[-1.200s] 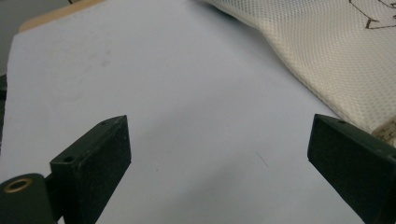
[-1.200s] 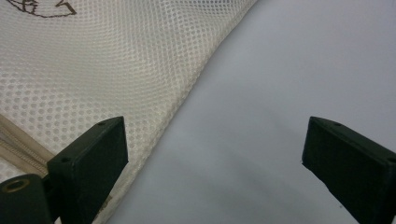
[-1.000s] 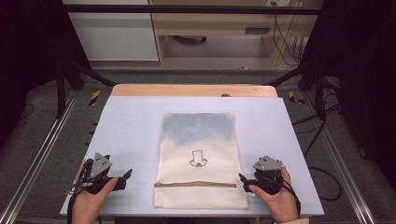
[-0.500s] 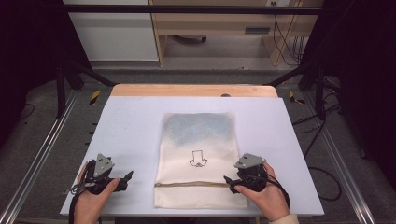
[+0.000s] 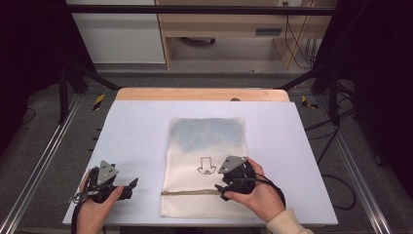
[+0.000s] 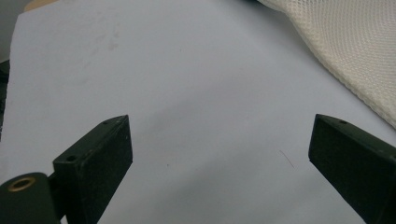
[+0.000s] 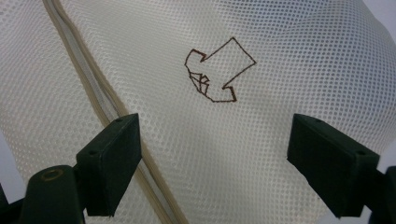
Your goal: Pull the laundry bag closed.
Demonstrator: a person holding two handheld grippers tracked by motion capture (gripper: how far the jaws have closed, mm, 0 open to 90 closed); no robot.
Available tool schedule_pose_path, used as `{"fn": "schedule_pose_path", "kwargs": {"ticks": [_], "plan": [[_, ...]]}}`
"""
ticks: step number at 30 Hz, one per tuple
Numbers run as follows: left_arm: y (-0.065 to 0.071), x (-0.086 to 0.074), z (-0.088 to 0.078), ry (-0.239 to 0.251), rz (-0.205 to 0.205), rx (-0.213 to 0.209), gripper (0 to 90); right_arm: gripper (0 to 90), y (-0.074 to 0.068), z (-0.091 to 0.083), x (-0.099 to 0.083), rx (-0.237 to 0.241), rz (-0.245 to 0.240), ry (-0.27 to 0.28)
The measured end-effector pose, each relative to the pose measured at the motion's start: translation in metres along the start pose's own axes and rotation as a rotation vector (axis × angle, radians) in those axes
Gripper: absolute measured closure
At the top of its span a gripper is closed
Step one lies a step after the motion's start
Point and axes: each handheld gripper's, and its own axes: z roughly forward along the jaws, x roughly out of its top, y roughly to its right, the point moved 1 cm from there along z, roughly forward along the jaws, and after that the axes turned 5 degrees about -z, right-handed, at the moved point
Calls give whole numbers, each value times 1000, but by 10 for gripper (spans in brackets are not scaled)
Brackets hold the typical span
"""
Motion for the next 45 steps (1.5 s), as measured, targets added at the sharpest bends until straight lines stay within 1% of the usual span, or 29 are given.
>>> {"fn": "schedule_pose_path", "kwargs": {"ticks": [1,2,5,6,7,8,9,10,12,13,14,17,18,19,20,22,25,27,29,30,31,33,35,36,39,40,41,42,45], "plan": [[0,0,0,0,0,0,61,183,0,0,0,0,0,0],[0,0,0,1,0,1,62,183,-2,3,5,4,-22,-12],[0,0,-1,-2,1,0,62,186,-4,6,8,17,-31,-19],[-1,0,-1,-4,0,1,62,205,-6,8,12,22,-48,-28],[-1,0,-1,-4,0,1,62,205,-6,8,12,22,-48,-28],[-1,0,0,-3,-1,3,62,229,-9,10,16,39,-68,-37],[-1,0,0,-3,-1,3,62,229,-9,10,16,39,-68,-37],[-1,0,0,-4,-3,3,62,260,-10,10,19,44,-78,-42],[-2,0,0,-6,-3,6,62,326,-14,11,26,54,-127,-48],[-2,0,0,-6,-3,6,62,326,-14,11,26,54,-127,-48],[-2,0,0,-5,-3,9,62,346,-17,13,32,68,-137,-55],[-2,0,-1,-5,-4,9,62,361,-20,16,37,78,-149,-54],[-2,0,0,-6,-4,5,62,381,-23,17,42,93,-166,-53],[-2,0,0,-6,-4,5,62,381,-23,17,42,93,-166,-53],[-2,0,0,-7,-4,4,62,408,-24,18,44,101,-164,-52],[-3,1,-1,-8,-7,6,63,433,-28,22,50,121,-182,-57],[-4,0,-1,-5,-8,12,65,459,-32,24,56,141,-193,-53],[-5,0,-1,-8,-8,17,65,478,-36,26,59,149,-209,-55],[-5,0,-1,-8,-8,18,66,488,-38,27,61,156,-208,-59],[-5,0,-1,-11,-11,17,66,518,-41,28,64,170,-229,-62],[-5,0,-1,-11,-11,17,66,518,-41,28,64,170,-229,-62],[-6,0,-1,-7,-14,17,66,544,-44,29,67,182,-246,-70],[-7,0,-2,-8,-20,16,66,565,-46,31,72,195,-260,-67],[-8,0,-2,-2,-27,18,66,573,-47,31,74,199,-254,-66],[-9,0,-3,1,-31,19,66,594,-47,32,77,206,-255,-66],[-11,0,-3,6,-38,17,66,630,-47,32,80,218,-256,-60],[-11,0,-3,6,-38,17,66,630,-47,32,80,218,-256,-60],[-11,0,-3,8,-40,16,66,648,-47,32,84,225,-264,-59],[-12,0,-3,0,-42,17,66,677,-48,33,88,229,-270,-61]]}}
